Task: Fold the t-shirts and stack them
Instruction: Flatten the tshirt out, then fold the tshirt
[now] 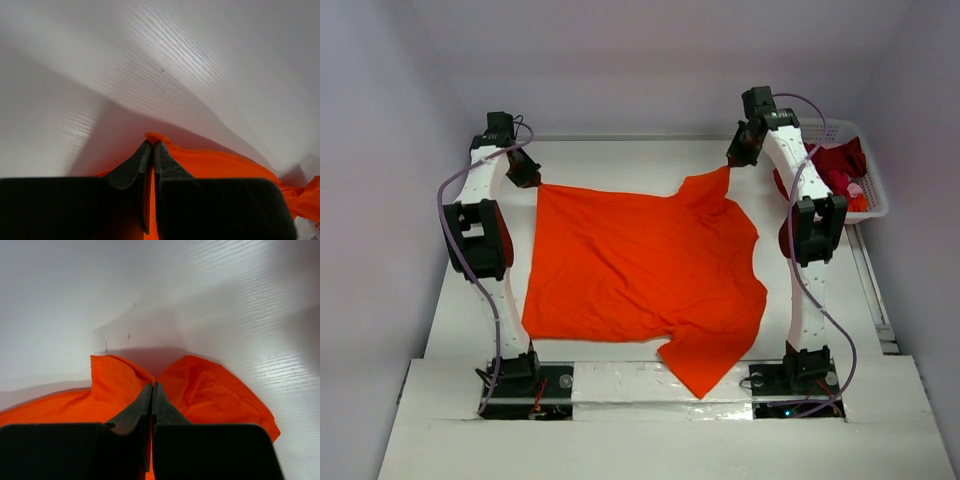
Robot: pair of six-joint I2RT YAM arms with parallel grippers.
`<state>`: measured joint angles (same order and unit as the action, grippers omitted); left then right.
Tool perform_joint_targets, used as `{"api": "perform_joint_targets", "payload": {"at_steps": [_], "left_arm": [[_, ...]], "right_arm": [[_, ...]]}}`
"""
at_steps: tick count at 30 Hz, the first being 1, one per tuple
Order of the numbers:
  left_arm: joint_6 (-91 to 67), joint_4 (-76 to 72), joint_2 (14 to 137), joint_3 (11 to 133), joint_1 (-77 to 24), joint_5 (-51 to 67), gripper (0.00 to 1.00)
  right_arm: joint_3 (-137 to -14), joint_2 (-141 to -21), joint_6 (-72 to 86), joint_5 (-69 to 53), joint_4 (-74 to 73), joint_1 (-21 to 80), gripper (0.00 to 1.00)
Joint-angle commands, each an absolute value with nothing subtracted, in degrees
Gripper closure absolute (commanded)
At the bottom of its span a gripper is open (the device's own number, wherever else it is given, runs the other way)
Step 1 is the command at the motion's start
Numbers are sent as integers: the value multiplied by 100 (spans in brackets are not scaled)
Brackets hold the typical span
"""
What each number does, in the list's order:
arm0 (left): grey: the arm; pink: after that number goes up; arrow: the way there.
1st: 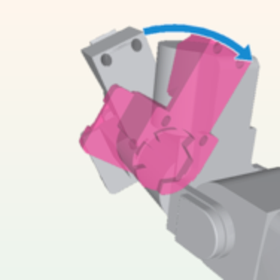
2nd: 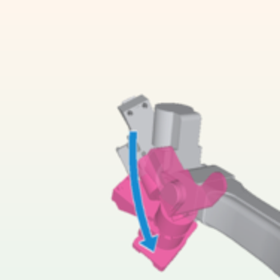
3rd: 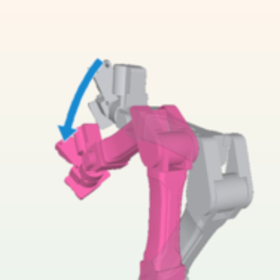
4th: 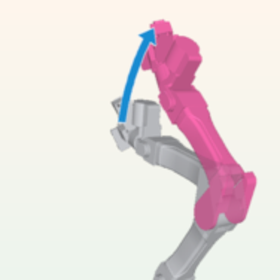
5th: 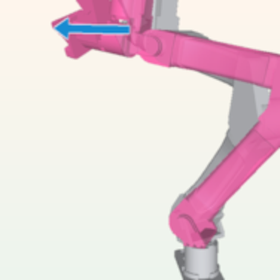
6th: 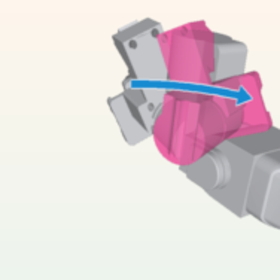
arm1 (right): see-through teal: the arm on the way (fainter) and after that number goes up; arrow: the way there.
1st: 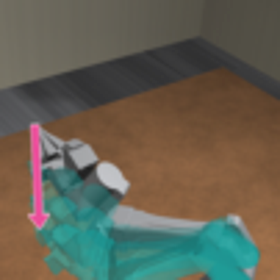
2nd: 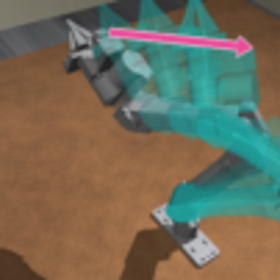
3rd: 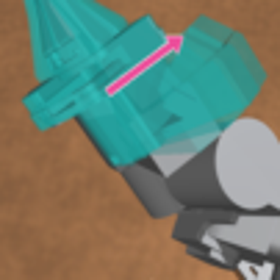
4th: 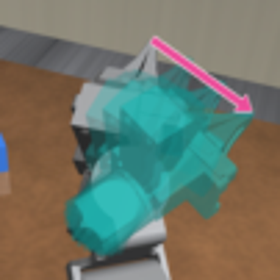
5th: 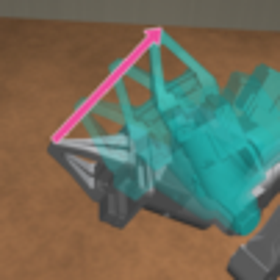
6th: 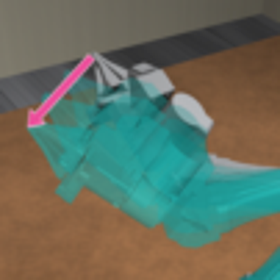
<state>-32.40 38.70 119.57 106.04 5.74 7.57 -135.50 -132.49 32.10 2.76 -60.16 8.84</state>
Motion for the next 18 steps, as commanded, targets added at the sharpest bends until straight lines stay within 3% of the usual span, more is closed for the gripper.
{"api": "perform_joint_targets", "payload": {"at_steps": [1,9,18], "left_arm": [[-3261,4139,12049,11012,685,782,100],[-3252,4236,12120,11311,844,809,100],[-3252,4175,11953,11075,896,721,100]], "right_arm": [[-13807,-13237,3067,211,-6012,853,100],[-14220,-13149,3006,44,-5933,501,100],[-13984,-12832,2865,-1264,-5546,439,100]]}}
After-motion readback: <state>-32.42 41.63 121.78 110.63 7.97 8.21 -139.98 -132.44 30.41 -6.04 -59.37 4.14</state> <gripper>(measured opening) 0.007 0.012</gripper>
